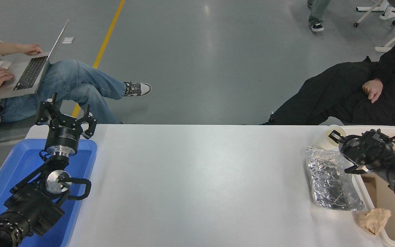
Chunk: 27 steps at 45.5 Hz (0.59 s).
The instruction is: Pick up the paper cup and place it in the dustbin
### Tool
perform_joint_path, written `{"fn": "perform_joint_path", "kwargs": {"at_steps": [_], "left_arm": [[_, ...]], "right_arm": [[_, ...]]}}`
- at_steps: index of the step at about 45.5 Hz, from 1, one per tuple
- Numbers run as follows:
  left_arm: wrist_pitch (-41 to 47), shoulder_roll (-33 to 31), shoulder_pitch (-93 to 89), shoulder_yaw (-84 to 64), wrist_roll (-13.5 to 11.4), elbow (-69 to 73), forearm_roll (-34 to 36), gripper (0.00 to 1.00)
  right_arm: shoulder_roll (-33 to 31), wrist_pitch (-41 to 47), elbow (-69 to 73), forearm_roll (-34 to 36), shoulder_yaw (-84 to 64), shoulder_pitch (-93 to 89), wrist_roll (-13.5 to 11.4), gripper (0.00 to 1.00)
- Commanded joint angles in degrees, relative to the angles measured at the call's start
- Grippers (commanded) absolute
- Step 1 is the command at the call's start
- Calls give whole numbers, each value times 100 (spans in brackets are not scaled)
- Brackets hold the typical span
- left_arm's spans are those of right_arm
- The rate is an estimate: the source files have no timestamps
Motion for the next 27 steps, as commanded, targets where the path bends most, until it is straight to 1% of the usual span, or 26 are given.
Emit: {"fn": "perform_joint_path", "kwargs": {"at_steps": [1,7,14,20,27], "left_arm": [[0,0,6,0,0,-1,3,99],[0,0,-2,0,0,8,3,99],[0,0,-2,0,0,-1,3,99],[0,0,-2,9,0,-1,3,99],[0,0,-2,9,0,-1,3,99]], "right_arm": [[-137,-14,201,35,64,263,-16,0],[-277,-5,447,141,38,597,-16,0],[-584,48,1088,141,-33,1080,-16,0],[-1006,74,2115,115,-234,1792,-16,0],[-1376,153,3505,97,-1200,3092,-8,0]]}}
